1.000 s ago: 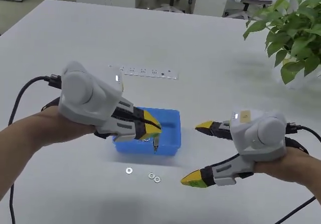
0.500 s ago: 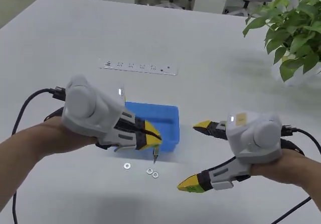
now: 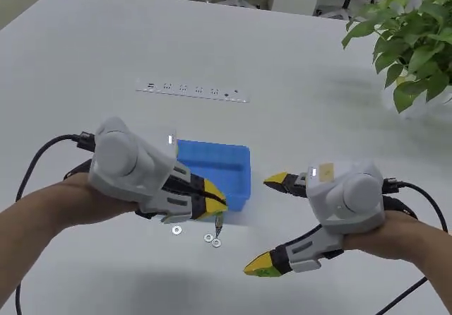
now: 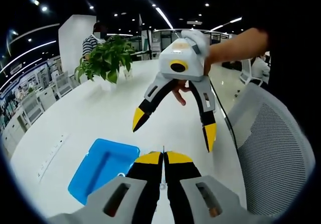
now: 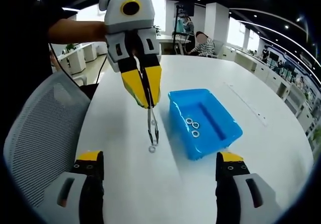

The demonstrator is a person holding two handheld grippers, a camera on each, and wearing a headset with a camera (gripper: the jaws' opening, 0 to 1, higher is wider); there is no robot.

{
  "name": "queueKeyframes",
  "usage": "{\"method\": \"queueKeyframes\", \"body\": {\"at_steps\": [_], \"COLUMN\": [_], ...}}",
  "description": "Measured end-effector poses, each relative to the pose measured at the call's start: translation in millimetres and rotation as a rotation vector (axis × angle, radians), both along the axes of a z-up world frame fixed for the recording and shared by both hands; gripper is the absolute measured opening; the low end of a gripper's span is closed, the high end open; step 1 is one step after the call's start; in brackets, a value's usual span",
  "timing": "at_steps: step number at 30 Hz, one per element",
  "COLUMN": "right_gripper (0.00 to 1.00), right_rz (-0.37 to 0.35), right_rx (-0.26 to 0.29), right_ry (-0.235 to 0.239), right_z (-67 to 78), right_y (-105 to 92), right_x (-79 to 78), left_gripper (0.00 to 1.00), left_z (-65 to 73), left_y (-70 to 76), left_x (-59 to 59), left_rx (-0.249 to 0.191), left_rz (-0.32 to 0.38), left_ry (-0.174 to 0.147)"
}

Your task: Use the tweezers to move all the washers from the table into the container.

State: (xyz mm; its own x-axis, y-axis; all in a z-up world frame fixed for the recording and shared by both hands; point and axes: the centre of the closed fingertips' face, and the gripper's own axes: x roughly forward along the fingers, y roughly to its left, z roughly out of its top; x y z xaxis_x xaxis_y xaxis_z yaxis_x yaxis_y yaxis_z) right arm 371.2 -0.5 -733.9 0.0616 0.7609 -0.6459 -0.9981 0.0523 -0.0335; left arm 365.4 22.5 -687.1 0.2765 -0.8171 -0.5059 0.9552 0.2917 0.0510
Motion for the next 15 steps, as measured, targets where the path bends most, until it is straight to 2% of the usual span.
{"method": "queueKeyframes", "body": {"at_steps": [15], "right_gripper": [0.92], "right_rz": [0.023], "right_rx": [-0.014], "right_ry": [0.020], "right_z": [-8.3], "right_y": [2.5], "right_x": [-8.8], "left_gripper": [0.05], "left_z": [-9.2], "left_y": [-1.8], "left_x": [-2.1], "left_rx": [-0.007], "left_rz": [-0.009], "left_ry": [0.032]}}
